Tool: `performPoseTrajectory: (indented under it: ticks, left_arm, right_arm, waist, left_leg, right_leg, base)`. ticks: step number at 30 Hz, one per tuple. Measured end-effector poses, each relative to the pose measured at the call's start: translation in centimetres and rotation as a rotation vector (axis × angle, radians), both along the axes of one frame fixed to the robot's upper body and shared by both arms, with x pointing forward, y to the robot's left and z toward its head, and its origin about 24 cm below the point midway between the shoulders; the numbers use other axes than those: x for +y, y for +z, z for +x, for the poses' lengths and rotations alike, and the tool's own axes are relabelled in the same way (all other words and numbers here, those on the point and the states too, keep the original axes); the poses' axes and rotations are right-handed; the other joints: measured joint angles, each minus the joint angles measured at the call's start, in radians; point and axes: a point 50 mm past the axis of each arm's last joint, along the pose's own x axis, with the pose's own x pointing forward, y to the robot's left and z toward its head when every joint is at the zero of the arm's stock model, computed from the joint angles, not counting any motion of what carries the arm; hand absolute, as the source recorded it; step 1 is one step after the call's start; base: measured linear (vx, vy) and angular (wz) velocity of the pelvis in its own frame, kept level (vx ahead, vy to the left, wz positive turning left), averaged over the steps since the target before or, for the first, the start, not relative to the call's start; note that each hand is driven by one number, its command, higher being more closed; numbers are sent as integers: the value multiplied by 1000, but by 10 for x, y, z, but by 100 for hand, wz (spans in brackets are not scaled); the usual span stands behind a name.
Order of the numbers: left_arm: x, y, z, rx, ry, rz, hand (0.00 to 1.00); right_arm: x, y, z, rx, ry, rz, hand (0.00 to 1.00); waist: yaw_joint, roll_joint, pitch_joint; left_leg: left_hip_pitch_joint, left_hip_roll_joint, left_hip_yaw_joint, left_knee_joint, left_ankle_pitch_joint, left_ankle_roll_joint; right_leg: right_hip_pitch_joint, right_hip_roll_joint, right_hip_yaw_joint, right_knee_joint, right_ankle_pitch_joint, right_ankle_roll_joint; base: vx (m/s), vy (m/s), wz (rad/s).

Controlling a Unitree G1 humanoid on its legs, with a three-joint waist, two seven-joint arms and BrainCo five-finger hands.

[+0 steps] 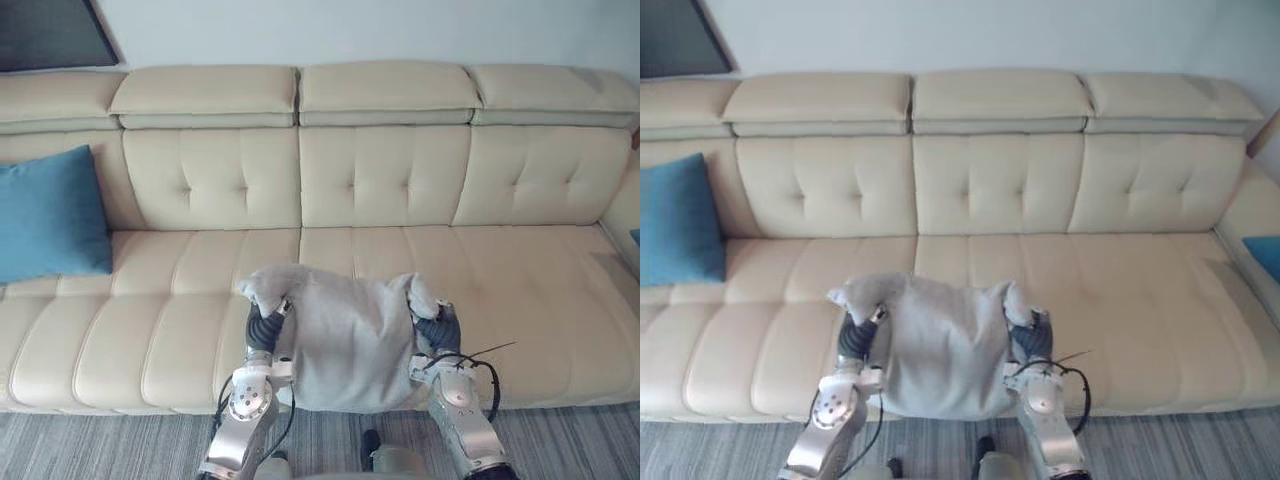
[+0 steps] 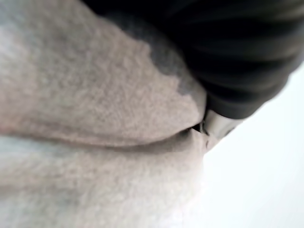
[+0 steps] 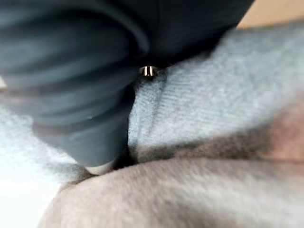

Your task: Pick up cushions and gather them together orderly.

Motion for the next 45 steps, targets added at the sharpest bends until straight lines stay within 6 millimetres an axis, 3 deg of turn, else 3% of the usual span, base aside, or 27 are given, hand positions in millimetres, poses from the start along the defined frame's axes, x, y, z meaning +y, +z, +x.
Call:
performPoseTrajectory:
  ticks: [4,8,12,17,19,20,23,29,30,36,41,45]
  left_arm:
    - [-3,27,25,-115,10,11,100]
    - [-2,70,57,-287,58,79,100]
    - [-1,112,83,-445,147,155,100]
    - [11,164,114,-585,237,233,100]
    - [16,194,126,-660,268,277,100]
    - [20,217,135,-706,291,314,100]
    - [24,251,148,-752,327,359,100]
    - [53,290,163,-749,416,478,100]
    - [57,296,164,-746,433,490,0]
    - [77,308,171,-705,511,513,0]
    - [92,314,172,-686,536,553,0]
    - [110,320,169,-681,522,599,0]
  right_arm:
    - [5,22,18,-93,7,-1,100]
    - [16,55,54,-216,1,-46,100]
    - [30,103,87,-372,-36,-85,100]
    - [40,168,113,-557,-90,-131,100]
    - [40,202,122,-642,-125,-167,100]
    - [37,227,130,-694,-153,-212,100]
    - [28,263,142,-737,-219,-280,100]
    - [31,311,152,-781,-254,-331,100]
    - [30,317,155,-771,-261,-323,0]
    - [15,346,158,-771,-306,-334,0]
    - [3,350,162,-738,-316,-280,0]
    - [-19,358,158,-755,-314,-250,0]
  waist:
    - [9,4,-25]
    - [18,7,-23]
    - [29,4,-4]
    - [30,1,95]
    - [28,1,156]
    - [20,1,214]
    - [12,-2,245]
    - [1,-15,304]
    - [0,-16,328]
    - [-3,-16,351]
    - [-1,-16,351]
    - [-1,-16,351]
  left_leg:
    - [-9,-20,-34,-48,44,3]
    - [-61,-23,-39,-63,75,2]
    - [-159,-23,-34,-56,105,-3]
    - [-233,-19,-19,-33,119,-13]
    - [-260,-19,-18,-24,129,-17]
    - [-267,-19,-21,-22,139,-20]
    - [-347,-19,-25,-3,150,-24]
    - [-465,-12,-18,41,148,-26]
    - [-476,-12,-17,49,147,-27]
    - [-564,-14,-18,80,139,-23]
    - [-579,-25,-12,90,133,-16]
    - [-591,-31,-9,91,133,-13]
  right_leg:
    - [6,-21,-27,-39,26,9]
    - [-1,-20,-42,-133,96,10]
    - [-86,-19,-35,-165,151,-2]
    - [-163,-10,-14,-163,188,-14]
    - [-191,-9,-13,-163,205,-20]
    - [-195,-9,-14,-166,211,-21]
    - [-256,-4,-14,-188,249,-24]
    - [-332,9,9,-250,307,-20]
    - [-333,11,14,-266,318,-17]
    - [-405,9,56,-278,358,17]
    - [-417,0,95,-281,373,37]
    - [-423,-7,108,-290,365,47]
  base:
    - [8,35,30]
    - [-48,24,9]
    - [-100,-2,-3]
    - [-129,-29,-13]
    - [-137,-41,-10]
    - [-129,-33,-2]
    - [-93,-17,2]
    - [-51,16,-7]
    - [-34,22,-6]
    - [-47,44,-4]
    - [-47,40,-2]
    - [-50,-2,1]
